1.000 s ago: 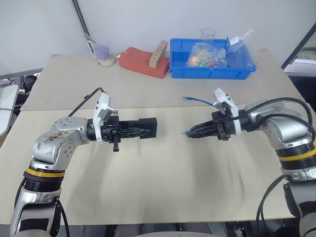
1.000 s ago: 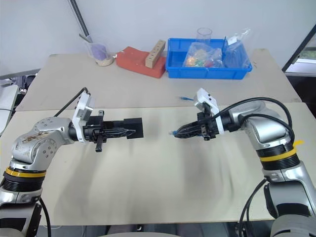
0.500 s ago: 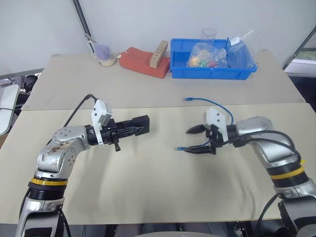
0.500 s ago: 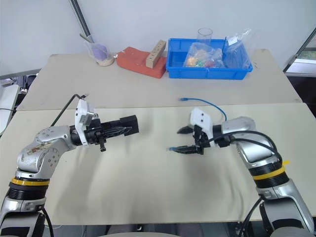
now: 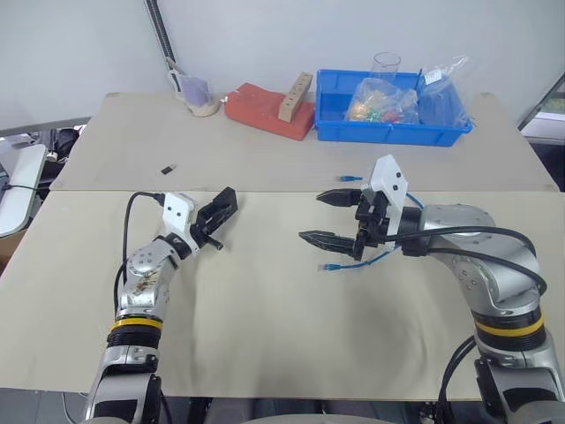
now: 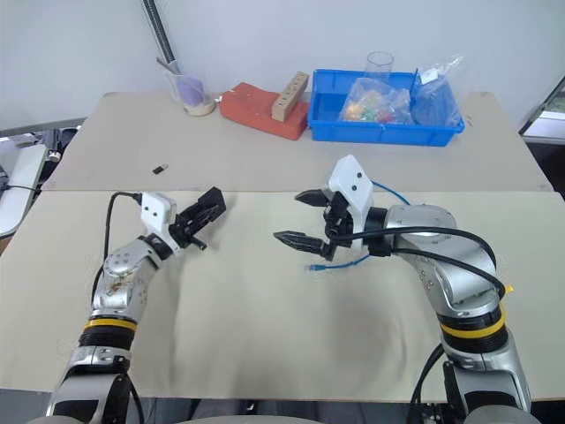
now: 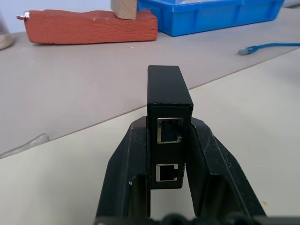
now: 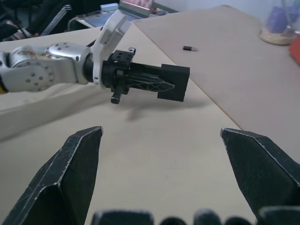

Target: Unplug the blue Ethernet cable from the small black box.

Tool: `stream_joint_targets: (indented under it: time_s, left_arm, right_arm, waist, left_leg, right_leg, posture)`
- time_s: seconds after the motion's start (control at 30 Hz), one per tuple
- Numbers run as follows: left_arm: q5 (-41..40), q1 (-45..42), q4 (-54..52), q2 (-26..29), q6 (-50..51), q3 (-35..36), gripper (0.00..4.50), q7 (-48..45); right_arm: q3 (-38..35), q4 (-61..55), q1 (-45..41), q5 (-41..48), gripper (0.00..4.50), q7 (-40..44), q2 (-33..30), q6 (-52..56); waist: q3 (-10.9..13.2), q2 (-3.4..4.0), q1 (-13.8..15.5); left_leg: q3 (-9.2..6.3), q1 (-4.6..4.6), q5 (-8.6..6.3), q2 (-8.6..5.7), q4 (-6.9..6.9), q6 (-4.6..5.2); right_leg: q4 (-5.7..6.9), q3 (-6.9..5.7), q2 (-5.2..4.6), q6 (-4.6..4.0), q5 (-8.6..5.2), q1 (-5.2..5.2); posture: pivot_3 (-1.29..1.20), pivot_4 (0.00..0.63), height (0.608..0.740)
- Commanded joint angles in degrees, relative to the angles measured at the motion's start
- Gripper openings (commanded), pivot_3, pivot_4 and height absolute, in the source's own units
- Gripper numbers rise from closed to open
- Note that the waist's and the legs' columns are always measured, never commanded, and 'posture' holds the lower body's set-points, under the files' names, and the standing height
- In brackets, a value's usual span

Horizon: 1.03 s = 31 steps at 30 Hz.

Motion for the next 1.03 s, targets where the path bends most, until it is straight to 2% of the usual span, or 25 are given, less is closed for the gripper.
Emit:
stream_joint_targets:
  time_s: [0.03,0.23,0.3,0.43,0.6,0.73,0.83,1.03]
  left_arm:
    - [0.7,-1.2,2.0,-0.3,-2.8,0.4,1.02,0.2]
    - [0.1,-0.6,2.3,0.1,-3.0,0.9,3.79,-0.7]
    - [-0.4,0.7,-0.2,0.8,-1.7,1.0,4.4,-1.2]
    - [-2.5,5.2,-9.2,3.7,3.9,1.3,4.4,-2.9]
    - [-8.0,15.1,-31.7,16.8,20.4,3.1,4.4,-9.3]
    - [-14.3,17.5,-42.8,25.9,31.8,8.1,4.4,-10.7]
    - [-16.3,17.3,-46.1,29.6,35.5,11.4,4.4,-10.5]
    - [-15.5,17.1,-45.5,30.0,36.8,10.9,4.4,-9.9]
  right_arm:
    - [-1.4,0.1,-0.7,0.3,4.48,-1.1,-0.2,-0.6]
    - [-0.7,1.9,-0.4,-0.5,4.5,-0.7,-0.8,-2.5]
    - [-0.7,2.4,-0.2,-0.7,4.5,-0.3,-1.0,-3.1]
    - [-0.6,3.7,0.2,-1.1,4.5,1.1,-2.0,-4.6]
    - [-2.9,5.3,0.5,-0.7,4.5,3.8,-5.2,-6.1]
    - [-4.2,6.5,0.9,-0.5,4.5,5.1,-7.3,-6.9]
    - [-4.5,7.5,1.1,-1.0,4.5,5.1,-7.7,-7.5]
    - [-4.0,8.8,1.1,-1.8,4.5,4.4,-7.3,-8.5]
  waist:
    - [0.0,0.0,-0.2]
    - [0.0,0.0,-0.4]
    - [0.0,0.0,-0.4]
    - [0.0,0.0,-0.7]
    - [0.0,-0.01,-1.4]
    - [0.0,0.0,-1.3]
    - [0.0,0.0,-1.4]
    - [0.0,0.0,-1.6]
  left_leg:
    - [0.0,0.0,0.0,0.0,0.0,0.0]
    - [-0.01,0.04,0.0,0.03,-0.03,0.0]
    - [-0.01,0.05,0.0,0.02,-0.02,0.0]
    - [-0.01,0.05,0.0,0.06,-0.05,0.0]
    - [-0.06,0.07,0.0,0.12,-0.1,0.0]
    - [-0.1,0.07,0.0,0.11,-0.14,0.0]
    - [-0.07,0.12,0.0,0.1,-0.16,0.0]
    - [-0.03,0.12,0.0,0.12,-0.22,0.0]
  right_leg:
    - [0.01,0.0,0.01,0.0,0.0,0.0]
    - [0.1,0.0,0.05,0.0,0.0,-0.01]
    - [0.1,0.0,0.05,0.0,0.0,-0.01]
    - [0.12,0.0,0.06,0.0,0.0,-0.01]
    - [0.13,0.0,0.09,0.0,0.0,-0.04]
    - [0.06,-0.02,0.08,0.0,0.0,-0.02]
    - [-0.04,-0.01,0.05,0.01,-0.01,0.06]
    - [-0.07,0.0,0.08,0.01,-0.01,0.04]
  posture:
    - [0.0,0.15,0.74]
    - [0.0,0.15,0.74]
    - [0.0,0.15,0.74]
    - [0.0,0.15,0.74]
    - [0.0,0.15,0.74]
    - [0.0,0.15,0.74]
    - [0.0,0.15,0.74]
    - [0.0,0.15,0.74]
